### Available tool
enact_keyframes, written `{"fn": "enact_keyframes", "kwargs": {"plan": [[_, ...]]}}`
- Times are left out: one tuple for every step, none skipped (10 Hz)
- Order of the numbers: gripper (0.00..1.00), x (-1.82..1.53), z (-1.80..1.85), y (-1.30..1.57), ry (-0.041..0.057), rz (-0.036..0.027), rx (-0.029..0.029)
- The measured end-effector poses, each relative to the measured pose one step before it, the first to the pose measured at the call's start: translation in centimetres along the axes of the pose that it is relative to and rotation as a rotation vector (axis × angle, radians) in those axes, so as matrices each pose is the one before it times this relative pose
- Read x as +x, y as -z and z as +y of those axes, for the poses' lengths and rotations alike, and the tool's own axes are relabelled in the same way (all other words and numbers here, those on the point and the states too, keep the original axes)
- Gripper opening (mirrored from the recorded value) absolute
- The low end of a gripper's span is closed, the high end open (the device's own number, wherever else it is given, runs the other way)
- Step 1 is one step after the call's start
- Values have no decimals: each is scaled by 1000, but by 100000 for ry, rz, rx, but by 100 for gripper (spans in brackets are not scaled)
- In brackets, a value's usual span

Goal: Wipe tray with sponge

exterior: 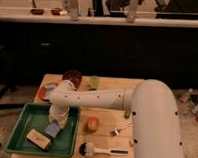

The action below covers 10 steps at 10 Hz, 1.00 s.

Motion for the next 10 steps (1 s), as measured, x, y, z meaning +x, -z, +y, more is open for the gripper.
{"fn": "enact_keyframes", "kwargs": {"plan": [[18, 757, 1413, 941, -2151, 1050, 626], [18, 350, 366, 192, -944, 267, 198], [18, 620, 35, 117, -1189, 482, 95], [18, 630, -514, -149, -717, 205, -148], [18, 308, -1065, -406, 492, -254, -112], [18, -101, -1081, -455, 877, -583, -134], [18, -289, -1093, -476, 1257, -781, -69], [18, -744, -1526, -551, 2783, -1350, 49], [18, -807, -825, -240, 2399, -1133, 380], [18, -805, -342, -29, 1686, -779, 386]]}}
